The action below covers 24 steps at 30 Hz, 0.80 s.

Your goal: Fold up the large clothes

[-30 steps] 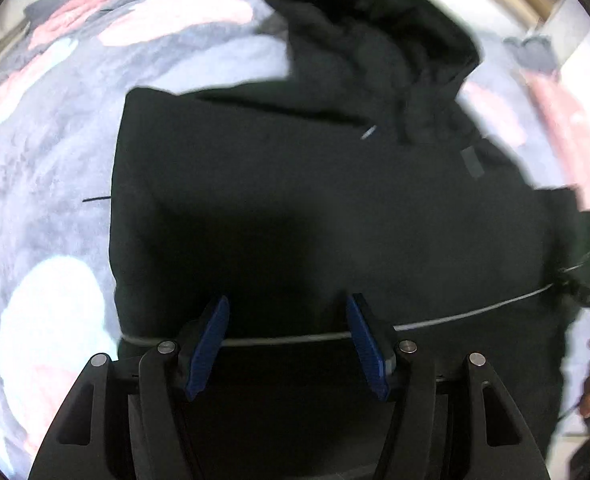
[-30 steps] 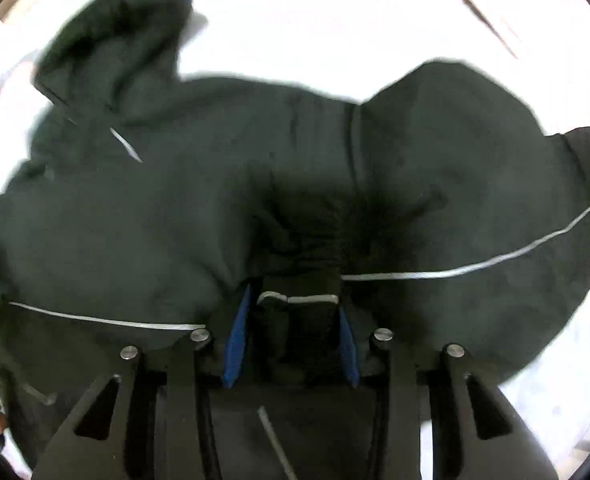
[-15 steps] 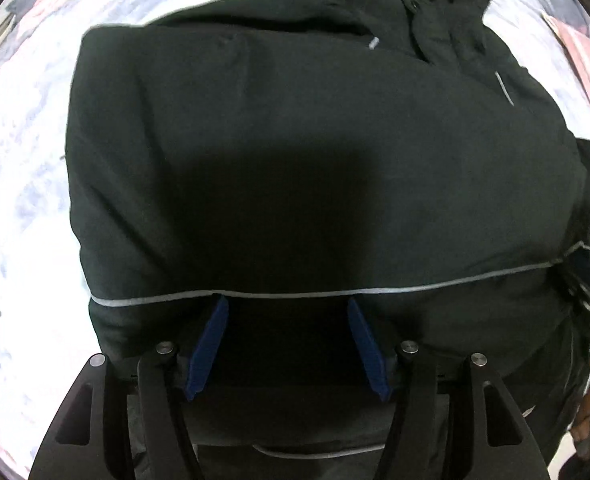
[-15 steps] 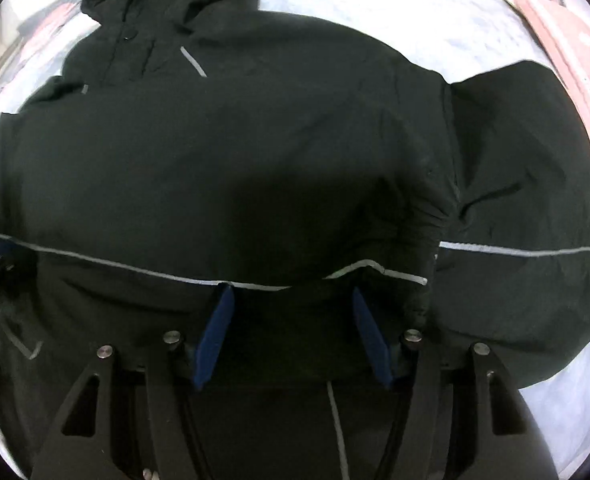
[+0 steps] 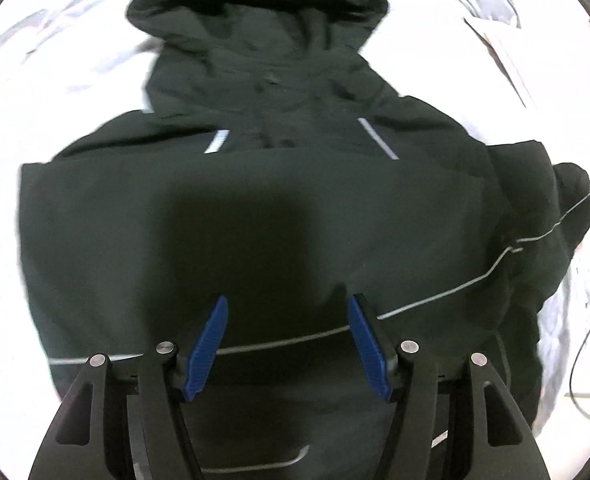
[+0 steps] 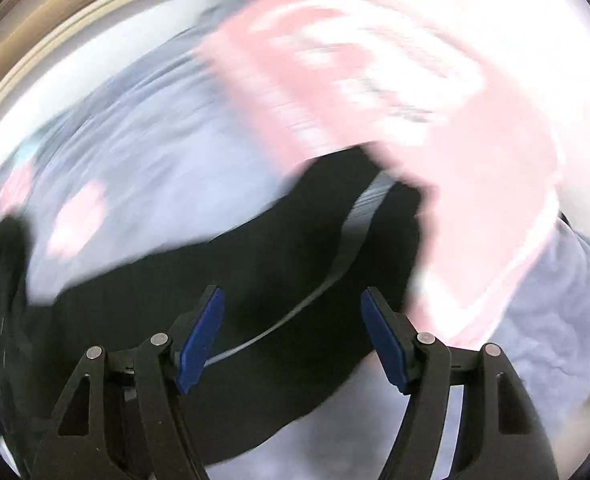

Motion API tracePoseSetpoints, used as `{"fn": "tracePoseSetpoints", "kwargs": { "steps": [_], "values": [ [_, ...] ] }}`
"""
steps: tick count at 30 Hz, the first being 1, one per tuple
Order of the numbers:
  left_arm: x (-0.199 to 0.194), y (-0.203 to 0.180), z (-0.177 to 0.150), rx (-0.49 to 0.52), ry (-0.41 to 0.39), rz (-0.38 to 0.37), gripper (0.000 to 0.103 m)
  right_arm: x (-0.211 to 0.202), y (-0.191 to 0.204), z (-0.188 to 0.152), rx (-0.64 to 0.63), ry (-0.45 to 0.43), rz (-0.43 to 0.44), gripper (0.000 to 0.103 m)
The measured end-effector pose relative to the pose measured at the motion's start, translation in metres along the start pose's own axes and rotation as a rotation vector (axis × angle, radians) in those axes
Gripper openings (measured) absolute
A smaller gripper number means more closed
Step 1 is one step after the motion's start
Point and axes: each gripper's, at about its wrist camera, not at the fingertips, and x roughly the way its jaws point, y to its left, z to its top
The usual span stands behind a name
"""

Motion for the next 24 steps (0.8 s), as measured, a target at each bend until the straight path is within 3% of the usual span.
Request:
{"fn": "tracePoseSetpoints", "kwargs": {
  "steps": [3,8,9,10,11,12,15,19,24],
  "values": [
    [0.01,-0.019,0.009,0.039,0.009,-0.008,0.064,0.018,-0.04,0.02,0.079,-0.006,-0.053,0.081],
    [0.028,-0.043,0.025,0.098,0.043,0.001,0.064,0.066,-0.052,0.03,0.118,0.082,0.0,0.081],
    [0.031,-0.046,0.029,0.103,0.045,0.001,0.064,0.073,-0.052,0.029,0.111,0.1,0.022,0.075],
    [0.032,-0.048,0.032,0.106,0.045,0.002,0.064,0.075,-0.05,0.028,0.097,0.111,0.041,0.052],
    [0.032,-0.048,0.033,0.108,0.044,0.002,0.064,0.076,-0.041,0.025,0.065,0.121,0.061,0.04],
    [0.033,-0.049,0.034,0.111,0.044,0.002,0.064,0.079,-0.036,0.021,0.043,0.115,0.078,0.019],
    [0.035,-0.048,0.037,0.108,0.042,0.001,0.064,0.037,-0.024,0.016,-0.046,0.018,0.044,0.014],
    [0.046,-0.044,0.037,0.091,0.048,0.015,0.064,0.001,-0.059,0.013,0.038,-0.066,-0.05,0.014],
    [0.051,-0.044,0.03,0.132,0.058,0.066,0.064,0.053,-0.09,-0.004,0.142,0.106,-0.067,0.014]
  ]
}}
